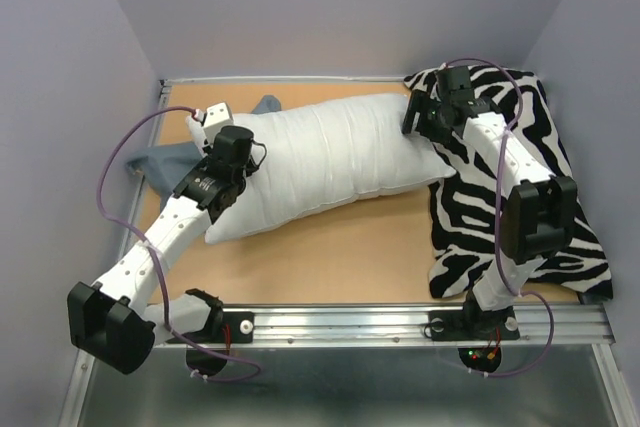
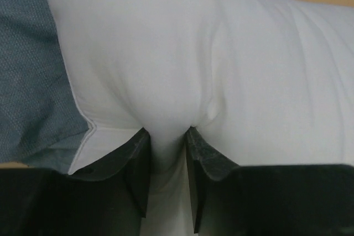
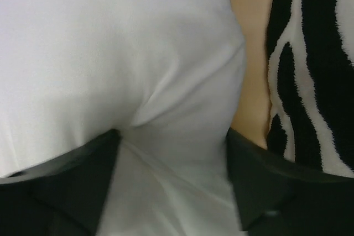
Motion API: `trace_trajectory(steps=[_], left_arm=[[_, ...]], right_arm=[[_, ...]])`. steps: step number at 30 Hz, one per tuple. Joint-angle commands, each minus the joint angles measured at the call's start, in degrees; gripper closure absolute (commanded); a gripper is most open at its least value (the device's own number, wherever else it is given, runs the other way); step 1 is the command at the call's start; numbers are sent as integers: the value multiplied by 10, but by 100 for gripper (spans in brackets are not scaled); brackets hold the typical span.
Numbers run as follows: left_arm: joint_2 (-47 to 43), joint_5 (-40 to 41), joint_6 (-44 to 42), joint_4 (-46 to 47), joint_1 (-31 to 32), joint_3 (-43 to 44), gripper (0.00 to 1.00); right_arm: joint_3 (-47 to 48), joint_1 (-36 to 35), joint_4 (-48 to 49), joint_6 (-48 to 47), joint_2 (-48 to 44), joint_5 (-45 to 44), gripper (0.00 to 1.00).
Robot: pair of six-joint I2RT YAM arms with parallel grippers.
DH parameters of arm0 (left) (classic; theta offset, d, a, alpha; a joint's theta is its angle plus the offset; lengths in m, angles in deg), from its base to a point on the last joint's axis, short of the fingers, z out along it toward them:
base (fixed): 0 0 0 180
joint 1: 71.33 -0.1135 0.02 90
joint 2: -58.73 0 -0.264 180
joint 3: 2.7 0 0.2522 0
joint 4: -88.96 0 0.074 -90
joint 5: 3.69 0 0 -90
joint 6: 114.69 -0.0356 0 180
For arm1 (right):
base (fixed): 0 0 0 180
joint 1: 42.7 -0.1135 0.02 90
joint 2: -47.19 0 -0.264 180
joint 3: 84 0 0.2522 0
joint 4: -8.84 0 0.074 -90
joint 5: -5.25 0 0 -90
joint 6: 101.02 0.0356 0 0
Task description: Remove the pillowcase from the pillow
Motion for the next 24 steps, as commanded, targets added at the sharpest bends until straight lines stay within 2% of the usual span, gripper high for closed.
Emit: trace_trajectory(steps=[1, 3, 5, 6, 7, 12, 20, 24], left_arm=[[-64, -25, 13, 55, 9, 16, 48], [-93, -29, 7, 32, 9, 36, 25], [-116, -43, -6, 15, 10, 52, 22], [-119, -63, -13, 9, 10, 60, 9], [-120, -74, -20, 2, 10, 79, 1], [-130, -88, -32, -49, 10, 112, 1], [-206, -112, -63, -23, 10, 59, 1], [-231, -113, -68, -15, 10, 32, 1]], right_arm=[[-10, -13, 64, 2, -71, 22, 0], [-13, -13, 63, 5, -105, 16, 0], [-13, -13, 63, 9, -140, 5, 0], [-15, -13, 63, 9, -151, 2, 0], [-17, -13, 63, 10, -163, -2, 0], [-49, -13, 65, 21, -233, -27, 0], [-151, -13, 74, 26, -344, -63, 0], [-176, -13, 75, 24, -369, -65, 0]])
